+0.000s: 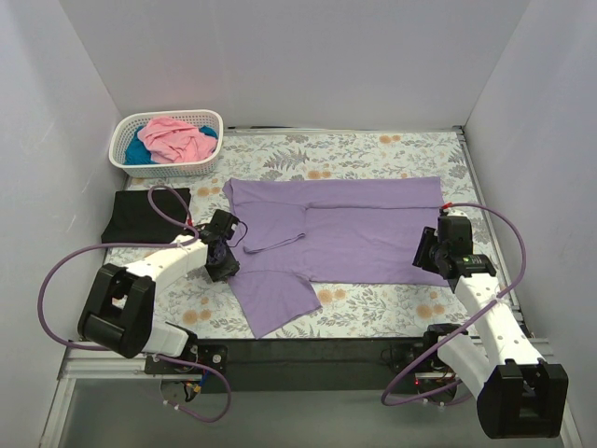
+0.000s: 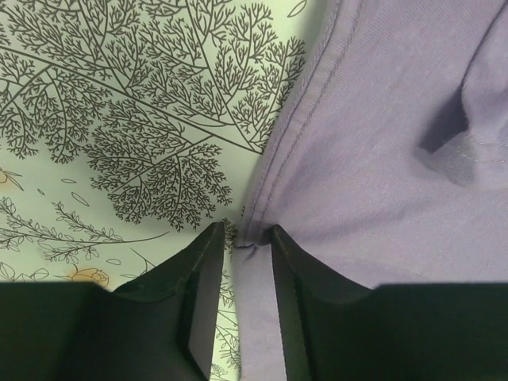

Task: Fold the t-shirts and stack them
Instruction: Fold the tshirt

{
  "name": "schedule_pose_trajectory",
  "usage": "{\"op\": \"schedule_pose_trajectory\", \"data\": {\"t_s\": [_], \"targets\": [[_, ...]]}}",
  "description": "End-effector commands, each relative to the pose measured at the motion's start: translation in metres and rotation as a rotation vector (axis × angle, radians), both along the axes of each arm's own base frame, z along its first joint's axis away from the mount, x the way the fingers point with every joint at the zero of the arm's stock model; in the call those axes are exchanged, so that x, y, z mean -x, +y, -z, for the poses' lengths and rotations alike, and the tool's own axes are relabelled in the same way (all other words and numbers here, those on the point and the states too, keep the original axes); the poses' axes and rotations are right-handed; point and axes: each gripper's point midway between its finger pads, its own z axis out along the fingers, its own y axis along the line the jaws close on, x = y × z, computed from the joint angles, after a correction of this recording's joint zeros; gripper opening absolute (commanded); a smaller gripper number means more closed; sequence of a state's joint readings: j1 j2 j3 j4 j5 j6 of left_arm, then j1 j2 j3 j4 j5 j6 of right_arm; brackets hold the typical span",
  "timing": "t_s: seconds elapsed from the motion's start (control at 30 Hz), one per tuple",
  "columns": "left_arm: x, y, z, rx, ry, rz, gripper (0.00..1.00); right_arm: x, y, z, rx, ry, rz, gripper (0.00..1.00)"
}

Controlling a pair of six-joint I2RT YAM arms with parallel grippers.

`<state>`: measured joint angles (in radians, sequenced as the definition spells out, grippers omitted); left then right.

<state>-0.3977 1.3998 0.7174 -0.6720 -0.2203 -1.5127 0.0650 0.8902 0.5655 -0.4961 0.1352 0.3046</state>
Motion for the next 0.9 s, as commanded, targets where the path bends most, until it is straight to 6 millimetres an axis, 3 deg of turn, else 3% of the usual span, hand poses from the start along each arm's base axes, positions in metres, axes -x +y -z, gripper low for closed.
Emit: {"op": "schedule_pose_trajectory", "data": {"t_s": [0.0, 0.2, 0.3, 0.4, 0.6, 0.87], "targets": [[0.013, 0.010, 0.019, -0.053, 0.039, 0.001, 0.27, -0.005, -0.006, -0.006, 0.018, -0.021, 0.040, 0.50], [0.008, 0.004, 0.017, -0.054, 0.030, 0.037, 0.10, 0.000, -0.008, 0.005, 0.020, 0.070, 0.065, 0.68], [0.004, 0.002, 0.015, -0.049, 0.022, 0.042, 0.01, 0.005, -0.027, 0.011, 0.074, 0.128, 0.151, 0.72], [0.004, 0.001, 0.013, -0.050, 0.014, 0.048, 0.00, 0.009, -0.048, 0.017, 0.088, 0.170, 0.247, 0.71], [0.004, 0.003, 0.009, -0.058, 0.001, 0.049, 0.00, 0.014, -0.070, 0.028, -0.001, 0.218, 0.387, 0.66], [0.008, -0.003, 0.013, -0.042, 0.021, 0.065, 0.00, 0.015, -0.078, 0.038, -0.069, 0.275, 0.444, 0.53]]}}
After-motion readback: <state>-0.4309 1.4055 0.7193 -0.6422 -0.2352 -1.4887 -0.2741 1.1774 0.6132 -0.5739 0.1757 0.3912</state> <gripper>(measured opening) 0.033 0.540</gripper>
